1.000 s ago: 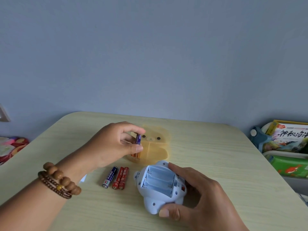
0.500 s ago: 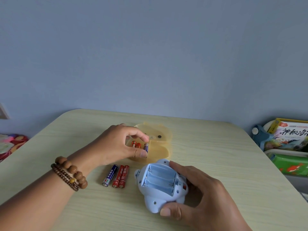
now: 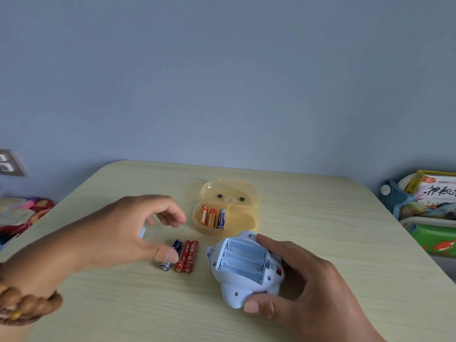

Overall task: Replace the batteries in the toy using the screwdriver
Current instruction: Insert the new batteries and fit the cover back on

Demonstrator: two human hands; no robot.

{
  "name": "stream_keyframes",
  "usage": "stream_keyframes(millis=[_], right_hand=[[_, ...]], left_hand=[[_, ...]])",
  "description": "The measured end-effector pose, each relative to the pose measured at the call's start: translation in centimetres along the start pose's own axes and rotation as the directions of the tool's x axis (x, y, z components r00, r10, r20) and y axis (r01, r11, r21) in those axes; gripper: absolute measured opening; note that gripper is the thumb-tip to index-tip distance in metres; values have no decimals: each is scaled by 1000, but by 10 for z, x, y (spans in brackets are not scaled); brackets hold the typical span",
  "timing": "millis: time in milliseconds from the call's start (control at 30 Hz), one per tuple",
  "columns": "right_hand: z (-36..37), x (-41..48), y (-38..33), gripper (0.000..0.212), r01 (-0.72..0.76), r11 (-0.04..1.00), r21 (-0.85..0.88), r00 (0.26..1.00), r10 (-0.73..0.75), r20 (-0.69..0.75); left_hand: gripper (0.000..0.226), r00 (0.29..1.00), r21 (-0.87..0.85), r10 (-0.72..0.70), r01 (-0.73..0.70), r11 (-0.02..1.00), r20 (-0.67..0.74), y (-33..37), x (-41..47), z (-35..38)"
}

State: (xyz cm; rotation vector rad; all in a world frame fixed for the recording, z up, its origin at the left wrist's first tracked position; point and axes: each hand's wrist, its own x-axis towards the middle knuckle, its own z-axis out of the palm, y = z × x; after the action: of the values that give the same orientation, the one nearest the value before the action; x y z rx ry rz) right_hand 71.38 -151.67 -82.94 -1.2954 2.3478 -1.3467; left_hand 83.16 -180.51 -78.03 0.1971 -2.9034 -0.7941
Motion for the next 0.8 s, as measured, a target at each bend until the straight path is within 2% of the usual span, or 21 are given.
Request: stream_keyframes(millis=[100,233,400,467,567,633,800], right_hand=[[0,0,1,81,-10,1000,20,1000,10,5],[-1,-1,-3,80,-2,1000,1,1000,2,7],[-1,-1,-3,79,16,1000,-7,1000,-16,-3],[-1,-2,-1,80,14,1000,-1,1000,-14,-5],[-1,-2,-1,82,1,1000,1,1000,-1,11],[-1,-1,-1,83,9,1000,-1,1000,-9,13],[0,-1,1,84,26,999,-21,1000,-25,1]], left_hand=[[59,995,49,-37,33,998,89,-6,-7,6],[59,998,75,-40,37,997,45,-5,-8,13],[46,996,-20,-90,90,996,-17,5,-12,6],[41,991,-140,-105,92,986,-84,10,-12,-4],[31,988,-328,-42,-9,945,-149,23,-12,-7],[19,987,-374,15,-74,924,-159,35,-11,0],[32,992,-421,106,-125,898,-69,57,-6,16]])
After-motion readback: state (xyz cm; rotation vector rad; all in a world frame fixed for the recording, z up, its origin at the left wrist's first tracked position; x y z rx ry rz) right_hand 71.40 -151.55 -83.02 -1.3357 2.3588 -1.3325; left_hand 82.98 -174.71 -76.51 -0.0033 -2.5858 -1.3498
